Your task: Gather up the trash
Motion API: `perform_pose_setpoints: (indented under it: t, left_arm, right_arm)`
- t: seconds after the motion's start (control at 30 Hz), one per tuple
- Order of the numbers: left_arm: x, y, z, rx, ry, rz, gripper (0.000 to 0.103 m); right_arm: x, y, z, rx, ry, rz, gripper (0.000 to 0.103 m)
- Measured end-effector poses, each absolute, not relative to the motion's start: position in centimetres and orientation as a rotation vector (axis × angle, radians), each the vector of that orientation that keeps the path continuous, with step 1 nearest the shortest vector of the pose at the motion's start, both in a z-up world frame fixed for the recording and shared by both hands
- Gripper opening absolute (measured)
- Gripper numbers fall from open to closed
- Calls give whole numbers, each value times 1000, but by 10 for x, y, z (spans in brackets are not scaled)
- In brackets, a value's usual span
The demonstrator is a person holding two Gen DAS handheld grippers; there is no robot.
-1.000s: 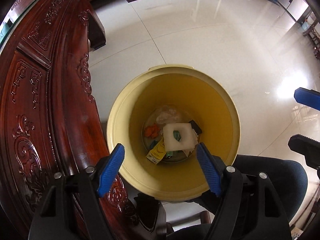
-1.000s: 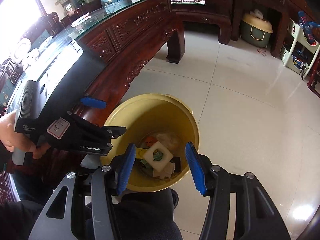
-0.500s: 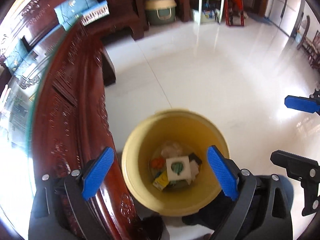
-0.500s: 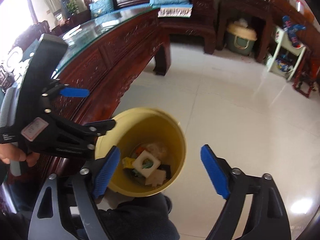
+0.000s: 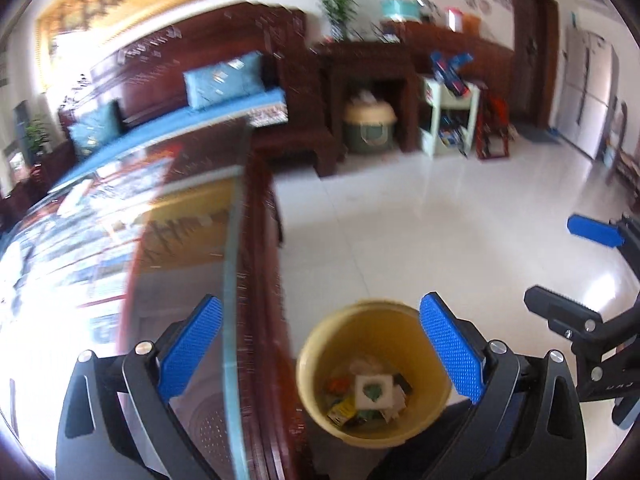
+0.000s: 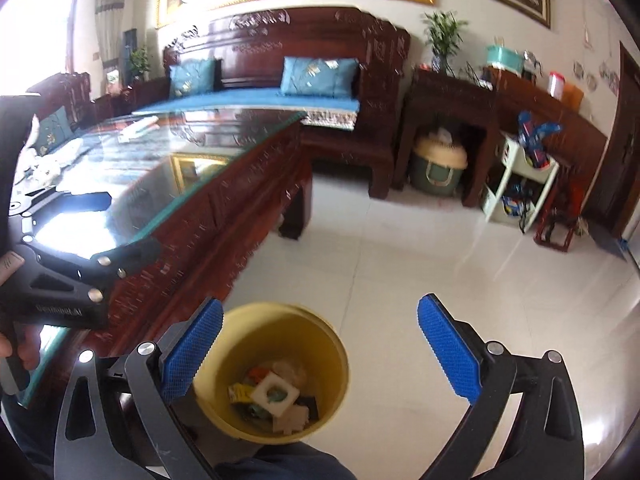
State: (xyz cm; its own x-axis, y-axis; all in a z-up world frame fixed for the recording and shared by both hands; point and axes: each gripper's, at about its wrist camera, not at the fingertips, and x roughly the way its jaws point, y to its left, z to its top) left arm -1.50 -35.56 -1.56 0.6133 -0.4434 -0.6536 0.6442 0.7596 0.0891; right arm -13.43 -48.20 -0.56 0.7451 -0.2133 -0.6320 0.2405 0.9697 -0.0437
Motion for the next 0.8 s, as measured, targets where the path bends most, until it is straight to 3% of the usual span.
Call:
perform_pose_setpoints:
  t: [0.8]
  left_arm:
    - [-15, -91, 11, 24, 564, -128, 99]
  right_arm:
    - [-72, -264, 44, -74, 487, 79, 95]
